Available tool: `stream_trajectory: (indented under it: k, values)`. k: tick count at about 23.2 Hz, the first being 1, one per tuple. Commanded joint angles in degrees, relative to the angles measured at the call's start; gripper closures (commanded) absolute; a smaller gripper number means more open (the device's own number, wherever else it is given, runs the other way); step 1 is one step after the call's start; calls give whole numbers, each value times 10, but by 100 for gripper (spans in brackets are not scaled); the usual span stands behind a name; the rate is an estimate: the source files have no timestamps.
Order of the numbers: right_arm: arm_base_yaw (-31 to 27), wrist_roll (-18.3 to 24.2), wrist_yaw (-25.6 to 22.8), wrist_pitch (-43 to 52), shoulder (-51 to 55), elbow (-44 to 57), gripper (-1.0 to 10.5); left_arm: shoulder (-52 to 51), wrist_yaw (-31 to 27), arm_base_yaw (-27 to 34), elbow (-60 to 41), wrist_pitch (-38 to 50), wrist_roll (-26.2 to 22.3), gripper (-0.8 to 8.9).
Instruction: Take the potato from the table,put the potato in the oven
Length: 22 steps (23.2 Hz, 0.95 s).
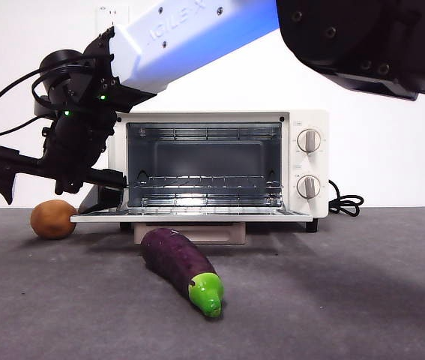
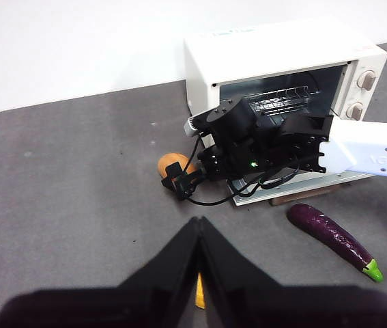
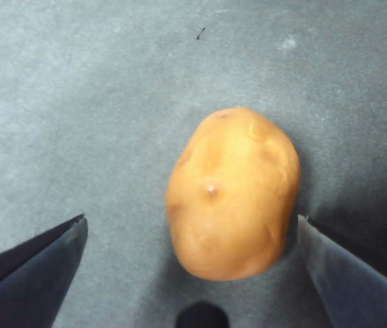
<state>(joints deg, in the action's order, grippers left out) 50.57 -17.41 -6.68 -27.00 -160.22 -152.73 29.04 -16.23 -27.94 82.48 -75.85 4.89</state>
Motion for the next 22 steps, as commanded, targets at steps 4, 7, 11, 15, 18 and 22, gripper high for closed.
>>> stream_trajectory:
  k: [4,7,11,15,18,22]
  values:
    - [5,-8,-2,5,-24,1,547,0,-4,-2,-3,3,-11,820]
    - [8,-8,-2,7,-24,1,661,0,-3,-1,-3,2,-19,820]
    - [8,-9,7,9,-24,1,792,0,-3,-1,-3,2,-26,820]
    - [8,-37,7,12,-24,1,793,0,-3,-1,-3,2,-40,819]
    - [9,-42,12,14,-24,1,754,0,-3,-1,-3,2,-48,819]
    - [9,-112,27,23,-24,-10,285,0,-3,-1,-3,2,-52,819]
